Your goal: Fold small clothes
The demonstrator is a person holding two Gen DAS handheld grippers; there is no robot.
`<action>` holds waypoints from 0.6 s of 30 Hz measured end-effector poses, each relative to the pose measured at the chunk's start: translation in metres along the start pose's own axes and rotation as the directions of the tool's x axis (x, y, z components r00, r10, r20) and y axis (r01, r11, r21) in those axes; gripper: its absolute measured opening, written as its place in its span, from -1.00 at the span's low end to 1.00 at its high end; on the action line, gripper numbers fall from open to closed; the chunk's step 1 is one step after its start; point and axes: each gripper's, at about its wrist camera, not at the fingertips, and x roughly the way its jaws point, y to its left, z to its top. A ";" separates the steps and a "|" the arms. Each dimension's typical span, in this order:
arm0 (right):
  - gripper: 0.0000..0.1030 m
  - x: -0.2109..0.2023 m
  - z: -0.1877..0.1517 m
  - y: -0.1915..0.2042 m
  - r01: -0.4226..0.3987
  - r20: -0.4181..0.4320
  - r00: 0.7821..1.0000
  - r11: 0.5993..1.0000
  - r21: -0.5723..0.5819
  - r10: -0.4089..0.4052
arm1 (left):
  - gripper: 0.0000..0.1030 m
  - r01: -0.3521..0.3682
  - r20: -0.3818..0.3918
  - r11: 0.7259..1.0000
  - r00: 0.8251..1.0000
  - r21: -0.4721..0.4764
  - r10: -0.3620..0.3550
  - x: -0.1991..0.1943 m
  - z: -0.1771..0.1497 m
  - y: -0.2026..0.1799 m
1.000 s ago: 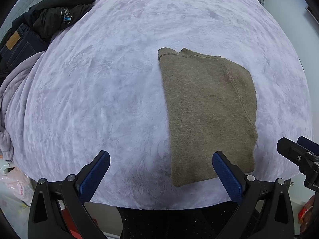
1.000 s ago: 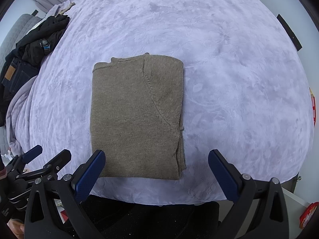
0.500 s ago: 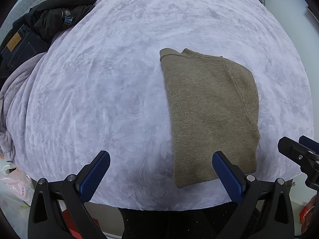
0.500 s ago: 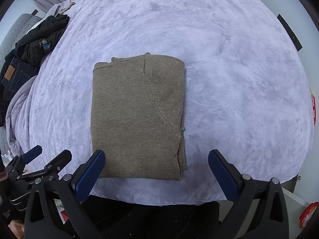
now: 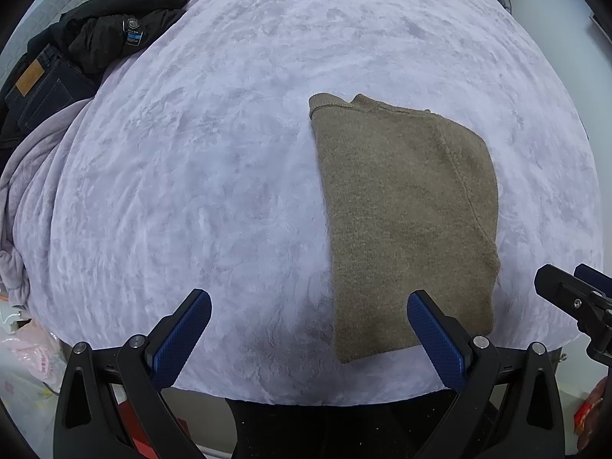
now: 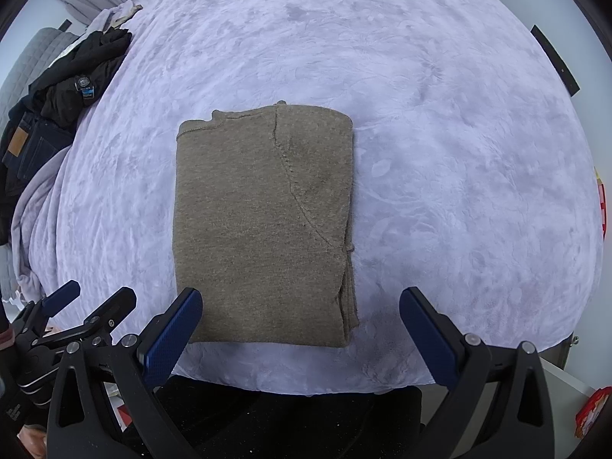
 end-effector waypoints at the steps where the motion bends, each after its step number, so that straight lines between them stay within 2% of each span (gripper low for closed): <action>1: 0.99 0.000 0.000 0.000 0.000 0.001 1.000 1.000 0.001 0.000 | 1.00 -0.004 0.000 1.000 1.000 0.000 0.004 0.000 0.000 0.000; 18: 0.99 0.003 -0.002 0.002 0.019 0.002 1.000 1.000 -0.021 -0.019 | 1.00 -0.012 0.004 1.000 1.000 0.001 0.012 -0.002 -0.003 -0.004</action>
